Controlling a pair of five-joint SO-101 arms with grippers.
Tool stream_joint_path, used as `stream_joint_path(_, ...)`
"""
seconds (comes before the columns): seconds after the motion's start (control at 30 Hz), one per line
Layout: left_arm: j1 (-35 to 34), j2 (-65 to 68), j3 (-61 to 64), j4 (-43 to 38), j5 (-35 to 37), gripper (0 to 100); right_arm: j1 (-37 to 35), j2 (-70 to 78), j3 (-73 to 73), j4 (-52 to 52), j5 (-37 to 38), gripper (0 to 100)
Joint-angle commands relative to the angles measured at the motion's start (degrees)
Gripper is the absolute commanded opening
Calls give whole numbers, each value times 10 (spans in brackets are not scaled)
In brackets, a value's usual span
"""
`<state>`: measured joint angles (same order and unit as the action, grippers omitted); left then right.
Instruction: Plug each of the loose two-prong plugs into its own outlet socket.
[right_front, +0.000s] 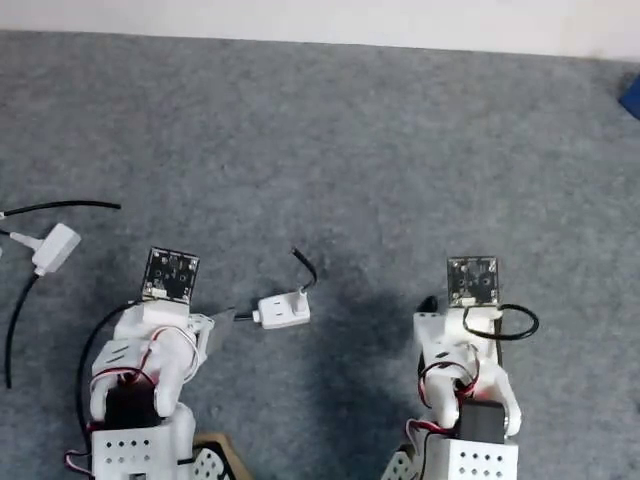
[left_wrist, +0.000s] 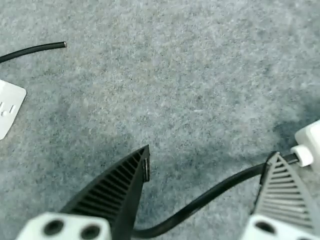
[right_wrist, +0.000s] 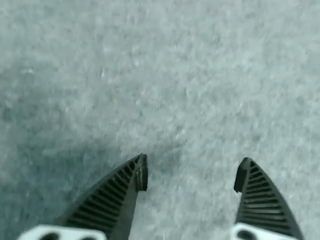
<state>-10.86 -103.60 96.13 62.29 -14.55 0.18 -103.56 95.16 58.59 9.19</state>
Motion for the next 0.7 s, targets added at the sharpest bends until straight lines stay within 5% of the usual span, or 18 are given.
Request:
stream_joint_path(0.0, 2, 0, 10, -14, 4, 348, -3, -1, 87, 29, 5, 279)
stream_joint_path(0.67, 2, 0, 10, -14, 4, 348, -5, -7, 87, 123, 5, 279)
